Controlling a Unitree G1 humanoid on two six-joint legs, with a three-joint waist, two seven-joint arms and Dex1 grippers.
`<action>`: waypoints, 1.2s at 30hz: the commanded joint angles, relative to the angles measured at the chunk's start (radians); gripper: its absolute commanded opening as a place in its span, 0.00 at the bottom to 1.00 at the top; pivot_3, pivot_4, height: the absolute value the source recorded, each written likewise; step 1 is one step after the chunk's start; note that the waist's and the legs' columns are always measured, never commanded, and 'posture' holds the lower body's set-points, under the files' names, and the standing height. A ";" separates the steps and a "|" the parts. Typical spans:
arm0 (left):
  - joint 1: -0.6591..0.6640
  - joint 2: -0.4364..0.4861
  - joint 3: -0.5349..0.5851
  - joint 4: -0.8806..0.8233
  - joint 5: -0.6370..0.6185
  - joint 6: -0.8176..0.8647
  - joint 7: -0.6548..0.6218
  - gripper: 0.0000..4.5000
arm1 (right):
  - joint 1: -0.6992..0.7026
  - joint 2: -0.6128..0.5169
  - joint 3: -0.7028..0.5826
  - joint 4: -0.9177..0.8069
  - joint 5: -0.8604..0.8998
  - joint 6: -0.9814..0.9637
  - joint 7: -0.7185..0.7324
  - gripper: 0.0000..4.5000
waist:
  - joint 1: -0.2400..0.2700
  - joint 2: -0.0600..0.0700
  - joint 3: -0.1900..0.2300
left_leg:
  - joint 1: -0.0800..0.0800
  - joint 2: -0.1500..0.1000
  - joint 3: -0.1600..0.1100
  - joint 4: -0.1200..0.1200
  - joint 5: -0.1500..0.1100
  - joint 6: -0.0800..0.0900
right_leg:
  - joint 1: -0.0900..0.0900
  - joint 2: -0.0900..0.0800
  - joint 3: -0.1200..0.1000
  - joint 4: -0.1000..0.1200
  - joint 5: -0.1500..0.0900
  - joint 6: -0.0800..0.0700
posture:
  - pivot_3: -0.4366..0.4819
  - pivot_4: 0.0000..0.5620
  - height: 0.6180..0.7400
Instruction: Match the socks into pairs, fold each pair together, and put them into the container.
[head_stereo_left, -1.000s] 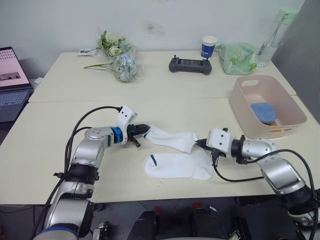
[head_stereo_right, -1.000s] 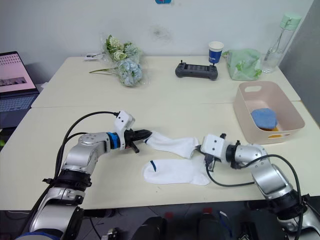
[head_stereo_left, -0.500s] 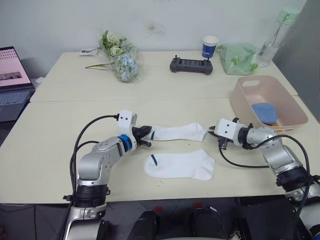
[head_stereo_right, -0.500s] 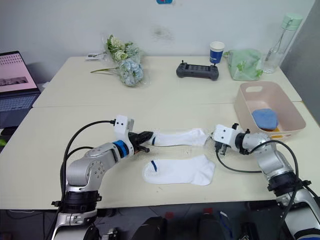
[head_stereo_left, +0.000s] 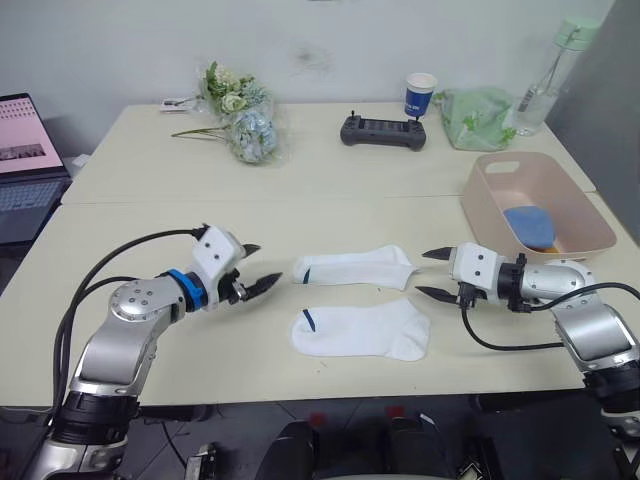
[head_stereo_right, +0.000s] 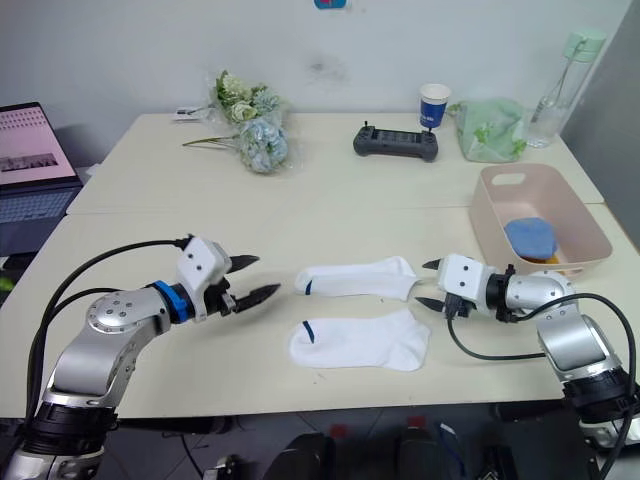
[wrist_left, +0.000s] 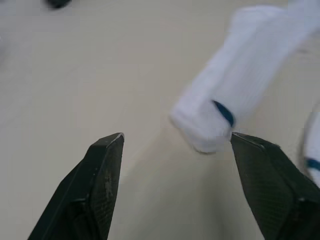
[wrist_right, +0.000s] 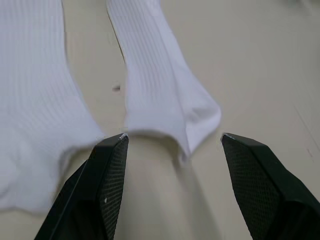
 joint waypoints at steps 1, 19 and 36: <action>-0.038 -0.008 -0.073 0.086 0.083 -0.197 -0.046 0.78 | -0.030 0.023 0.031 0.037 -0.044 -0.063 -0.005 0.71 | 0.001 0.000 0.000 | 0.000 0.000 0.000 0.000 0.000 0.000 | 0.000 0.000 0.000 0.000 0.000 0.000 | 0.48 0.27 1.00; -0.252 -0.135 -0.221 0.467 0.278 -0.433 -0.014 0.00 | -0.185 0.087 0.129 0.336 -0.173 -0.314 0.016 0.02 | -0.011 0.000 0.000 | 0.001 0.000 0.000 0.001 0.000 0.000 | 0.000 0.002 0.000 0.002 0.000 0.000 | 0.48 0.27 1.00; -0.306 -0.061 -0.084 0.159 -0.061 -0.106 -0.236 0.00 | -0.194 0.041 -0.052 -0.021 0.207 0.220 0.153 0.00 | -0.012 0.000 0.000 | -0.001 0.001 -0.002 0.001 0.000 0.000 | -0.001 0.002 -0.001 0.002 0.000 0.000 | 0.48 0.27 1.00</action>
